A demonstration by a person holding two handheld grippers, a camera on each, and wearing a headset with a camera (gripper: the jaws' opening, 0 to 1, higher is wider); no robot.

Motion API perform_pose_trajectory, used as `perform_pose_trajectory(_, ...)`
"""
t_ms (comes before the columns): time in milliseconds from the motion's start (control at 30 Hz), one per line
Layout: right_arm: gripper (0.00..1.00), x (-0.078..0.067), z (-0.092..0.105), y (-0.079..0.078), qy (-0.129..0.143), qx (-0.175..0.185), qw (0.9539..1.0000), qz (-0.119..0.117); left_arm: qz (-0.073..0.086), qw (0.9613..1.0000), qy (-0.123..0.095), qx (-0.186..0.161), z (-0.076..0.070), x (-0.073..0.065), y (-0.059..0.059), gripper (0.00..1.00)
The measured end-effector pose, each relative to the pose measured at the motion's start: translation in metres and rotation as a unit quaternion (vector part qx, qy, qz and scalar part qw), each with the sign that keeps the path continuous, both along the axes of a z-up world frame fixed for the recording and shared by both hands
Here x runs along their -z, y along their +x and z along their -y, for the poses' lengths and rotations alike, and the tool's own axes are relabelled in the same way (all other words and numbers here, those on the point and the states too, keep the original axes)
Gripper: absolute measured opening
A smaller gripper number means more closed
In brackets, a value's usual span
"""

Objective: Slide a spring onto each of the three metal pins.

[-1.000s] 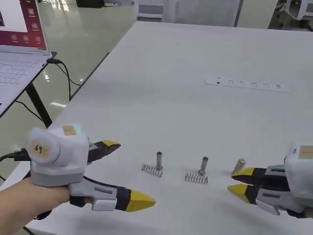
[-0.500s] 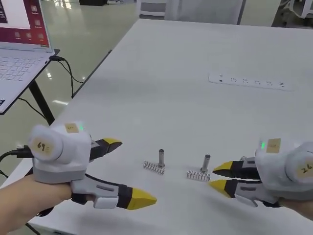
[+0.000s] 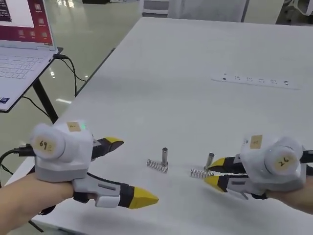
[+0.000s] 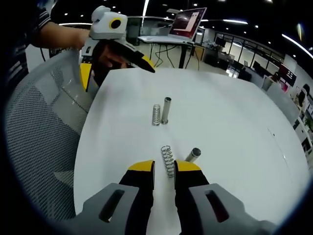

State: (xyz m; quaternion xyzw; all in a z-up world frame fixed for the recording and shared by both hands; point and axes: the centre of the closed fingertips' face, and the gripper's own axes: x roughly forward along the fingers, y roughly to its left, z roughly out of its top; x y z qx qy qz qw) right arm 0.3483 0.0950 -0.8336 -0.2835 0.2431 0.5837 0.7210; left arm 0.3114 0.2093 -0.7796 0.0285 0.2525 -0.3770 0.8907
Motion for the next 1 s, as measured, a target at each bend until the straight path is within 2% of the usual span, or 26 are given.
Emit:
perform_pose_trajectory(167,0.13,0.010,0.002,0.003,-0.016,-0.004,0.9999,0.002,-0.002,1.0000,0.002,0.001,-0.001,0.002,-0.001,0.98)
perform_pose_trajectory(433,0.13,0.017,0.003,0.004,-0.032,-0.013,0.9994,0.002,-0.006,1.0000,0.001,0.001,0.000,0.004,-0.004,0.98)
perform_pose_trajectory(667,0.13,0.026,0.001,0.003,-0.036,-0.015,0.9992,-0.006,-0.007,1.0000,0.000,0.001,0.001,0.004,-0.005,0.98)
perform_pose_trajectory(900,0.08,0.026,0.002,0.002,-0.027,-0.010,0.9995,-0.016,-0.008,1.0000,0.000,0.003,0.002,0.003,-0.009,0.98)
perform_pose_trajectory(1000,0.08,0.022,0.002,0.003,-0.021,-0.010,0.9997,-0.012,-0.009,1.0000,-0.001,0.004,0.003,0.003,-0.010,0.97)
